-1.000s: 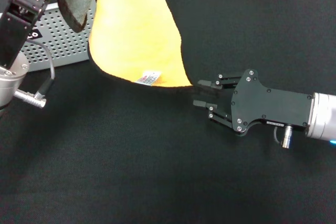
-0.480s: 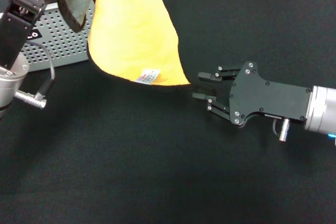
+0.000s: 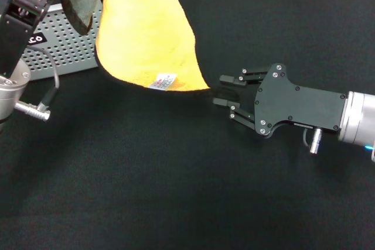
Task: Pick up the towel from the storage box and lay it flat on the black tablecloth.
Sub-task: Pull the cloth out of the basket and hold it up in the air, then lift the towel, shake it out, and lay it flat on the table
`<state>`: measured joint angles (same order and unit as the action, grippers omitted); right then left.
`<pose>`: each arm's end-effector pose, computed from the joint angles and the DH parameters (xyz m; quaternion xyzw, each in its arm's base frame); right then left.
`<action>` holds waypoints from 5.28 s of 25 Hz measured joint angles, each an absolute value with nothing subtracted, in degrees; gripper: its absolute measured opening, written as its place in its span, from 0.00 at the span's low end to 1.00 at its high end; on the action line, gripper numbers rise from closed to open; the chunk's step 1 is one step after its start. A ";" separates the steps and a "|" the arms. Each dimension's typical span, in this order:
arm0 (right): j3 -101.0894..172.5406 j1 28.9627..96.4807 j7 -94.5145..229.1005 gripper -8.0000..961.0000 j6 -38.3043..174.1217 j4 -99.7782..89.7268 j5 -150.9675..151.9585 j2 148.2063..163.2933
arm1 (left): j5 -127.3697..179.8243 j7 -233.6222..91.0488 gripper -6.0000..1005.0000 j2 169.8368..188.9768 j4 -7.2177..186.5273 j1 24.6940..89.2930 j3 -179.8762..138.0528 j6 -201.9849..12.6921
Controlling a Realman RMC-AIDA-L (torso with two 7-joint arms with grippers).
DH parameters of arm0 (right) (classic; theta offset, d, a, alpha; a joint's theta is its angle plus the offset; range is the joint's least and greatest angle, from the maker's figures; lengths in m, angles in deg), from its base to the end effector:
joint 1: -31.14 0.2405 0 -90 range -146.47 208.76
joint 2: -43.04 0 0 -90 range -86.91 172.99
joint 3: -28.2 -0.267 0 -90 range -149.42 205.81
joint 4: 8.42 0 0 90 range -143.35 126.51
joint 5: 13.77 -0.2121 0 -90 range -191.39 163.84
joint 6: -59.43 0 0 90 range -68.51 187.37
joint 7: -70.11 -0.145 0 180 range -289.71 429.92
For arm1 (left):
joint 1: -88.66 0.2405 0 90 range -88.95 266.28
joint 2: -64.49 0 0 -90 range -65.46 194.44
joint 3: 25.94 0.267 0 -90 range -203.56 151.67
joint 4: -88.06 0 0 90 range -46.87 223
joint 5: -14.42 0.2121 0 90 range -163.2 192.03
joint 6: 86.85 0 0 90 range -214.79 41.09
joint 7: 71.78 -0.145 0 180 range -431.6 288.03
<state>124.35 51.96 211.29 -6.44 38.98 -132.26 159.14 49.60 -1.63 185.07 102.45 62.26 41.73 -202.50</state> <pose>0.1998 0.3206 -0.0645 -0.9277 -0.1286 0.2781 0.2135 -0.2190 0.2859 0.0306 -0.6544 -0.1619 -0.7290 0.1189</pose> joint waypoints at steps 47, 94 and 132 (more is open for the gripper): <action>111.46 39.44 201.15 0.01 -12.33 76.83 -132.72 157.18 | 58.50 -5.16 0.38 182.23 98.86 70.08 42.17 -185.96; 134.59 40.64 216.95 0.02 17.27 84.68 -132.39 157.64 | 57.56 -28.27 0.73 185.25 97.46 60.87 48.94 -189.81; 128.39 36.38 217.54 0.02 16.77 91.64 -136.77 157.56 | 57.91 -35.90 0.72 185.25 93.72 65.10 49.03 -183.72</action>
<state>128.39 36.38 217.54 16.77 91.64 -136.77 157.56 57.91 -35.90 185.25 93.72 65.10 49.03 -183.72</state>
